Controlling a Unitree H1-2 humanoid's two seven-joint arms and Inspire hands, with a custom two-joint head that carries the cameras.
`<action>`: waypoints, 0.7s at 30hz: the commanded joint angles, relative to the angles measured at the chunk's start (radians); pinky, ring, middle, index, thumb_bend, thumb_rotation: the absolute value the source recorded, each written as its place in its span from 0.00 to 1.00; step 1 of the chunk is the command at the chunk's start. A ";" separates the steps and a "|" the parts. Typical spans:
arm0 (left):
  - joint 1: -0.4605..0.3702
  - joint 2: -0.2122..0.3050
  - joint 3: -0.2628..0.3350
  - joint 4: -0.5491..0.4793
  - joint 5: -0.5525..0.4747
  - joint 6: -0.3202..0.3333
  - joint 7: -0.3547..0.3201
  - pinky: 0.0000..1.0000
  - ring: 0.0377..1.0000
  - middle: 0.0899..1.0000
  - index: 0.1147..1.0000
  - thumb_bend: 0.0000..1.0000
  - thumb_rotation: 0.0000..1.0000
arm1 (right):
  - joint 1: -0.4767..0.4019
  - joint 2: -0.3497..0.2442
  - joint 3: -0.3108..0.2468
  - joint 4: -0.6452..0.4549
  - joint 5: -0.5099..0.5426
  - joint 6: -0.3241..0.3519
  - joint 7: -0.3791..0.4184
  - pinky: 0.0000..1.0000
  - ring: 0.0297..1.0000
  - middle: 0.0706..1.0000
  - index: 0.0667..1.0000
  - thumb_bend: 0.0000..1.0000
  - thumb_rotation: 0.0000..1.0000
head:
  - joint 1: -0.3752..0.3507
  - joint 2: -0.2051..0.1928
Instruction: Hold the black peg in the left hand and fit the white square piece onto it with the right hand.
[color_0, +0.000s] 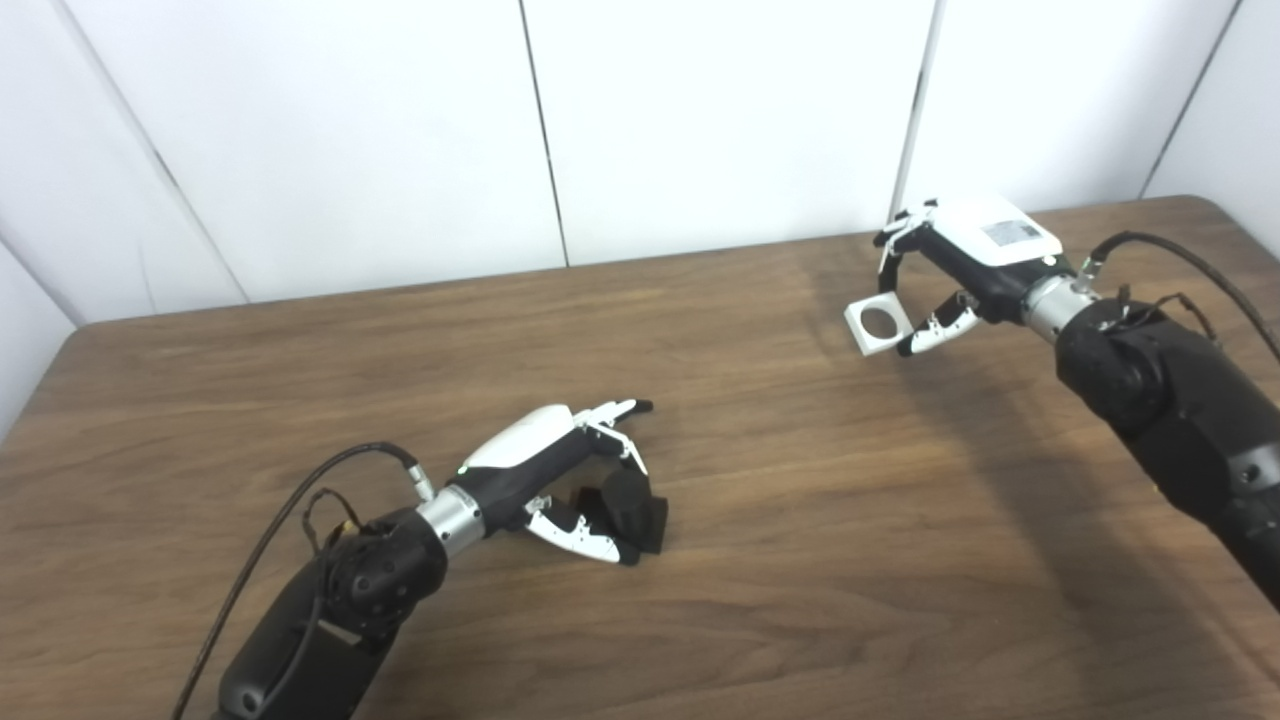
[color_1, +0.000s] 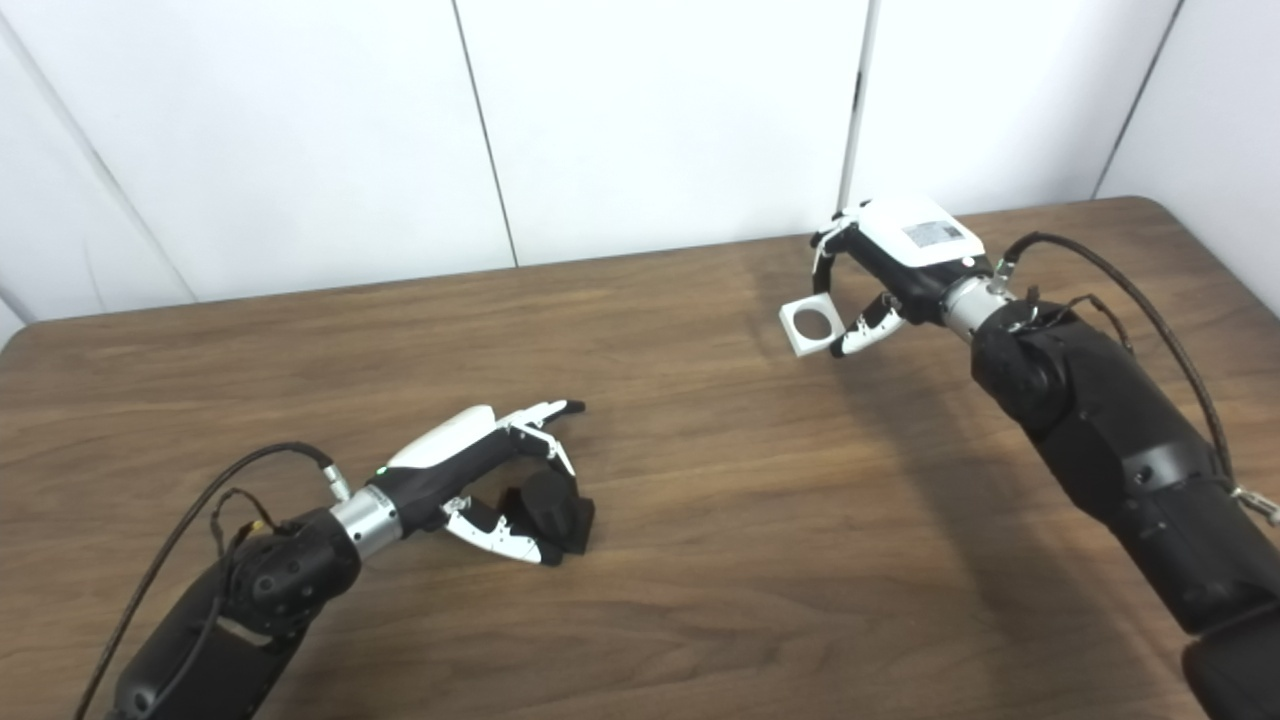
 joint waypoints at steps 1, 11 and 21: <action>0.008 0.005 -0.029 0.052 0.079 0.040 -0.017 0.98 1.00 1.00 0.43 0.52 0.08 | -0.037 -0.024 -0.023 -0.060 0.013 -0.029 0.014 0.96 0.90 0.80 0.44 0.52 0.14 | 0.005 0.000; 0.005 -0.009 -0.028 0.055 0.075 0.045 -0.012 0.99 1.00 1.00 0.43 0.52 0.07 | -0.021 0.008 -0.023 -0.216 0.053 -0.042 0.124 0.95 0.91 0.81 0.44 0.52 0.14 | 0.035 -0.001; 0.007 -0.014 -0.033 0.053 0.085 0.048 -0.003 0.98 1.00 1.00 0.43 0.52 0.08 | -0.019 0.068 -0.024 -0.309 0.107 -0.053 0.211 0.95 0.92 0.82 0.44 0.52 0.14 | 0.068 0.003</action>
